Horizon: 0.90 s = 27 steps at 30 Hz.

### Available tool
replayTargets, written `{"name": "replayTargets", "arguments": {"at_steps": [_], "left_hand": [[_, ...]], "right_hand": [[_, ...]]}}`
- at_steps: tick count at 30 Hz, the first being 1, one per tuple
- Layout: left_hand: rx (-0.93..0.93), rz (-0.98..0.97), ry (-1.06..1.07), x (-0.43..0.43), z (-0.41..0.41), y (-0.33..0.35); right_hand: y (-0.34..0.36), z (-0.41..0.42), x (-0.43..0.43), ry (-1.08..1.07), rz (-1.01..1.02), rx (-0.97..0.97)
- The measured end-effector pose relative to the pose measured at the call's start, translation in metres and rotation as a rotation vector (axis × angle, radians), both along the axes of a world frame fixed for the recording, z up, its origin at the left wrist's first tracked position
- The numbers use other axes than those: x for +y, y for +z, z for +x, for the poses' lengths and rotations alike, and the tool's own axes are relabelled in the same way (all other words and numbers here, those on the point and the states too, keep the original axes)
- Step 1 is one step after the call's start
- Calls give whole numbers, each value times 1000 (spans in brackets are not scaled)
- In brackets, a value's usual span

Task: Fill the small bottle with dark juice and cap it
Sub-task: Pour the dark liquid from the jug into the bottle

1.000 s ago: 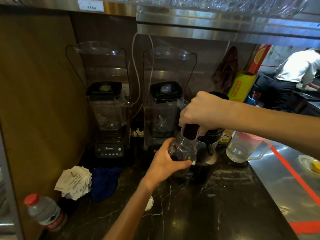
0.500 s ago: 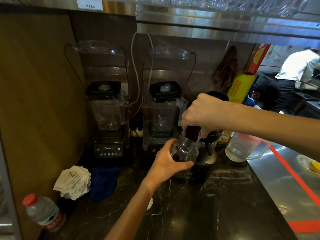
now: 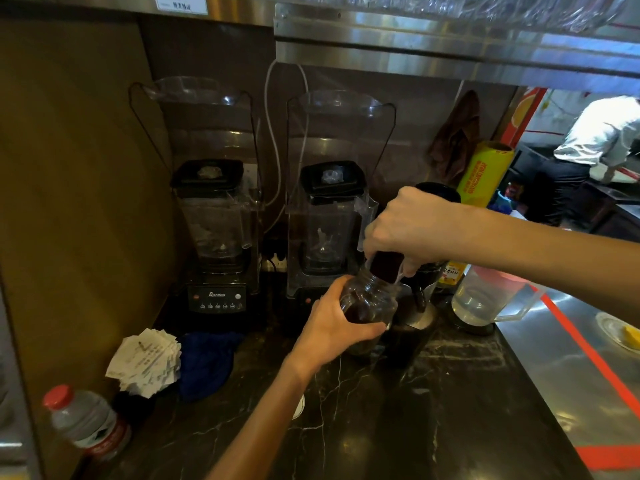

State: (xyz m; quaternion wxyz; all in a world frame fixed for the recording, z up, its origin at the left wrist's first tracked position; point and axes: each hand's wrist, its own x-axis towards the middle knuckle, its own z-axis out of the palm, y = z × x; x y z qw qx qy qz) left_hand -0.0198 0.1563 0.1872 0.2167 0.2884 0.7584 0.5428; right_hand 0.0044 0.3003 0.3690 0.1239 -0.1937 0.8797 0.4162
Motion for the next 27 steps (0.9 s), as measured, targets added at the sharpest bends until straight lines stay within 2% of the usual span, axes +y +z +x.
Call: {"name": "replayTargets", "arguments": {"at_steps": [27], "left_hand": [[-18, -20, -7, 6, 0, 4]], "right_hand": [[6, 2, 1, -4, 24, -7]]}}
